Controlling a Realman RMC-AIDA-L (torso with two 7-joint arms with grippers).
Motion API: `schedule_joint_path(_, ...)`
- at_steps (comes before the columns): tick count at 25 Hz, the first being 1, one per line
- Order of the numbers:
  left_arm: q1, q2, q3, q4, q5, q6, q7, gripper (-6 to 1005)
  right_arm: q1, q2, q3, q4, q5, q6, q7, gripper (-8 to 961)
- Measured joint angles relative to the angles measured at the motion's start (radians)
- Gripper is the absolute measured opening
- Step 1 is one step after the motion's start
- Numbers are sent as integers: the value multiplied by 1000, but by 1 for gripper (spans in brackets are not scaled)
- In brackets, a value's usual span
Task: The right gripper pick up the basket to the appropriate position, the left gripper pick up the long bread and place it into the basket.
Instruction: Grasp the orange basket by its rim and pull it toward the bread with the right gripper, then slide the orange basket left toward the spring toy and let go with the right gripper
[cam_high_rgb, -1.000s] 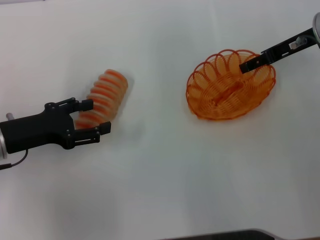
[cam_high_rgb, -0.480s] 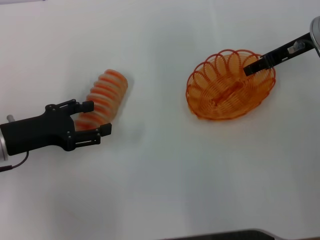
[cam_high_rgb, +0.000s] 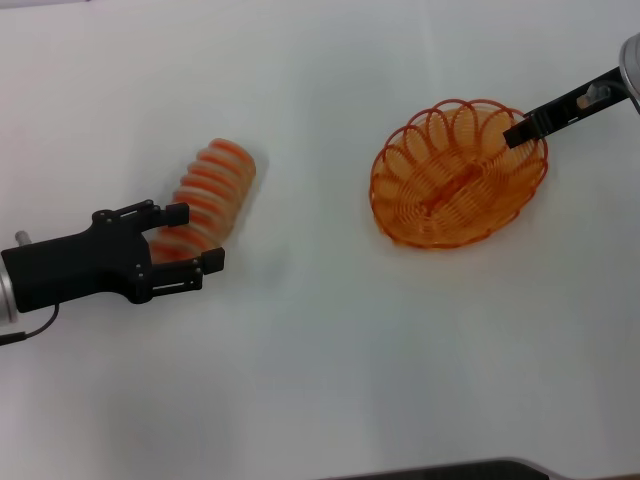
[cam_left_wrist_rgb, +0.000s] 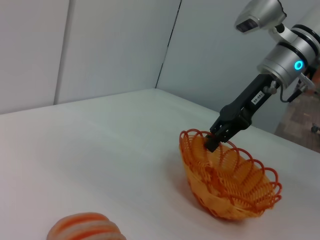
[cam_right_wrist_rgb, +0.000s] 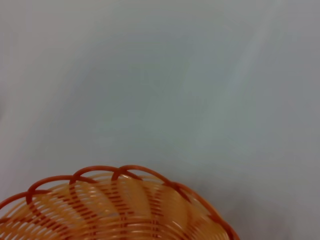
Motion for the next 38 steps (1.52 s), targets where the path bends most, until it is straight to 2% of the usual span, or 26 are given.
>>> schedule_joint_path(5, -1, 0, 0, 0, 3, 0, 0, 847, 0, 5, 1, -5, 0, 1, 0, 192)
schedule_joint_path(10, -1, 1, 0, 0, 3, 0, 0, 846, -3, 5, 9, -8, 6, 1, 0, 142)
schedule_joint_path(19, -3, 2, 0, 0, 3, -1, 0, 844, -5, -2, 35, -8, 30, -12, -2, 103)
schedule_joint_path(28, 1, 2, -9, 16, 0, -6, 0, 841, -8, -26, 76, 4, 176, -99, 10, 97)
schedule_joint_path(38, 6, 1, -42, 28, -4, -13, 4, 840, 3, -33, 84, 64, 231, -102, 75, 91)
